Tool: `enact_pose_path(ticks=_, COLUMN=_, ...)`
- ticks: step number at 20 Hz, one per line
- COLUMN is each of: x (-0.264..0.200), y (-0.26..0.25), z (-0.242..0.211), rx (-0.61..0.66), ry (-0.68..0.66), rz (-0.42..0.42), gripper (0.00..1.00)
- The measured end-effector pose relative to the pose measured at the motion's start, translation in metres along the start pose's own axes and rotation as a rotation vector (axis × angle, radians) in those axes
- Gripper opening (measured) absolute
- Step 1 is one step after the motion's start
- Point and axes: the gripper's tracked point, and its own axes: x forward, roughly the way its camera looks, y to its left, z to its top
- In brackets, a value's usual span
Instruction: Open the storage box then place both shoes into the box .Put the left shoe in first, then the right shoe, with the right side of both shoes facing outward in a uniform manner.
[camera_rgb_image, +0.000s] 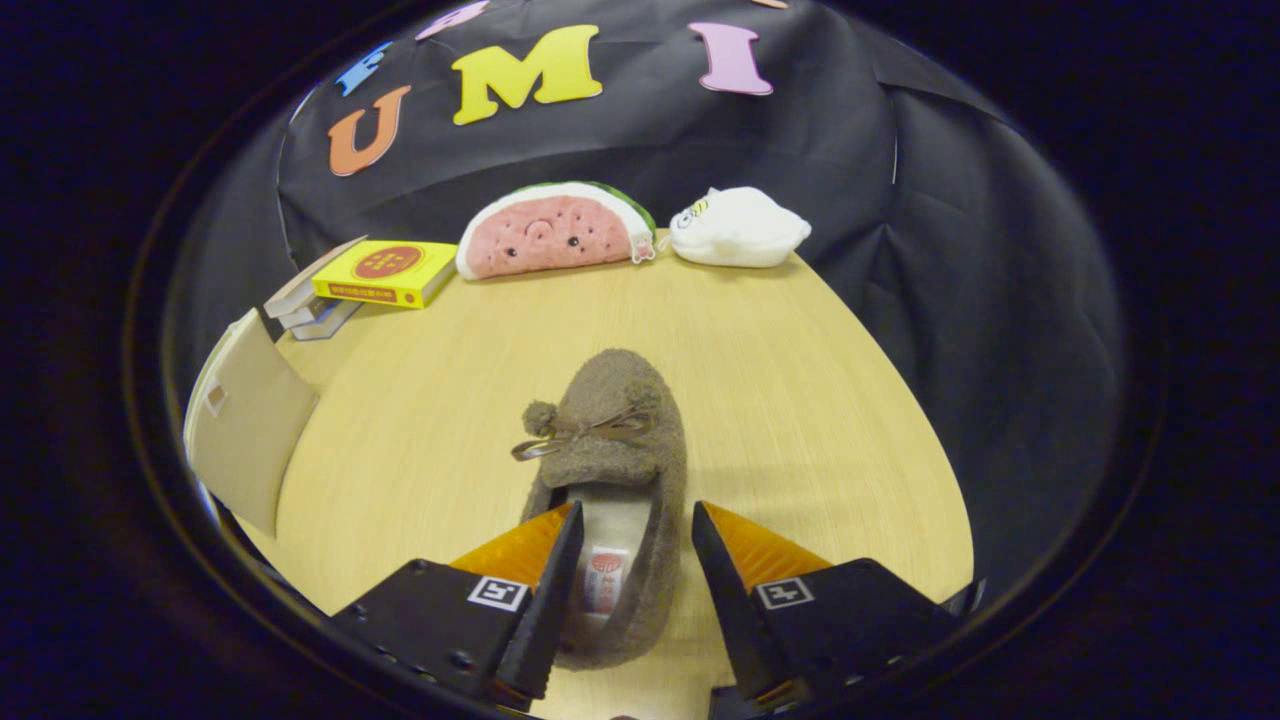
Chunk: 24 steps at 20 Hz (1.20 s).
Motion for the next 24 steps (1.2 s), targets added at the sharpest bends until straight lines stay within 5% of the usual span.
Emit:
enact_pose_path(ticks=3, x=0.003, y=-0.013, z=0.005, rx=0.076, ry=-0.005, rz=-0.029, gripper=0.14)
enact_pose_path(ticks=5, x=0.002, y=-0.011, z=0.000, rx=0.125, ry=0.004, rz=-0.011, gripper=0.04)
enact_pose_path(ticks=17, x=-0.042, y=0.042, z=0.011, rx=0.278, ry=-0.051, rz=0.093, gripper=0.00)
enact_pose_path(ticks=24, x=-0.110, y=0.161, z=0.052, rx=0.228, ry=-0.146, rz=0.179, gripper=0.00)
